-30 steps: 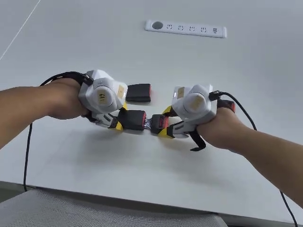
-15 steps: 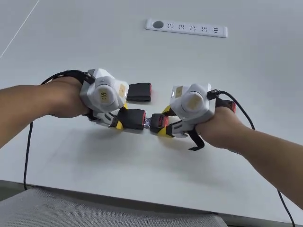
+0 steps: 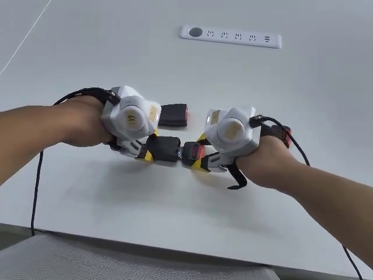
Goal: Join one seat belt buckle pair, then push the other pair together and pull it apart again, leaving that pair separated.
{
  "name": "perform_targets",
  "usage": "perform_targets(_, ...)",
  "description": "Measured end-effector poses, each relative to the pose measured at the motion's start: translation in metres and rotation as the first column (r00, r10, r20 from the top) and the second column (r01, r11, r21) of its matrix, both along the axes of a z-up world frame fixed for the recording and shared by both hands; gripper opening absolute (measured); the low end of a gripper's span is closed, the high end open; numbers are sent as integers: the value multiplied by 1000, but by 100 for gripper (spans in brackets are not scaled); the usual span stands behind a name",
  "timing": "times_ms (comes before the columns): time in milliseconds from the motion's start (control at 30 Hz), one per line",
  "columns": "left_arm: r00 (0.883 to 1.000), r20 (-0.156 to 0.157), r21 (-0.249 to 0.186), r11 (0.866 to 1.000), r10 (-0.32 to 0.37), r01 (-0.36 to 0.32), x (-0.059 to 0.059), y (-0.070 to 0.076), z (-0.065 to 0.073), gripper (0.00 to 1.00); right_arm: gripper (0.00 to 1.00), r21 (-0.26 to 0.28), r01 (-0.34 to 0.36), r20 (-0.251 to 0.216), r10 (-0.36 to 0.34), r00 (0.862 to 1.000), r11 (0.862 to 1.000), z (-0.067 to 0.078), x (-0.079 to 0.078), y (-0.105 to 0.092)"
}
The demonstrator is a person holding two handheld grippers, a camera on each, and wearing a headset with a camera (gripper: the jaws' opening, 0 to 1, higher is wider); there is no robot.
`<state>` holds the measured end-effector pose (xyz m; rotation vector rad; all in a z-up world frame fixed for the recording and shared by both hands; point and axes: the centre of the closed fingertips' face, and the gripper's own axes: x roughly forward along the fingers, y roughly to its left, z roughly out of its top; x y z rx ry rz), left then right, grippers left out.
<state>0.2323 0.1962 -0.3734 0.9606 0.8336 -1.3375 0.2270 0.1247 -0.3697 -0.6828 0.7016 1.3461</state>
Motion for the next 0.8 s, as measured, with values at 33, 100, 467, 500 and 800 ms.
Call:
perform_targets(33,1000,2,0,1000,2,-2,0,0,0,30,30,6,-3,1,3,1000,1000,0,-1,0)
perform_targets(100,1000,4,2,1000,0,0,-1,0,1,30,30,5,-3,4,3,1000,1000,1,-1,-1)
perform_targets(467,1000,1,13,1000,-10,10,-1,-1,0,30,30,8,8,0,-8,1000,1000,0,0,2)
perform_targets(500,1000,1,13,1000,-10,10,-2,-1,1,30,30,7,7,1,-7,1000,1000,0,0,2)
perform_targets(800,1000,5,-38,999,14,-14,-1,1,0,30,30,15,-32,18,32,999,999,1,-1,-5)
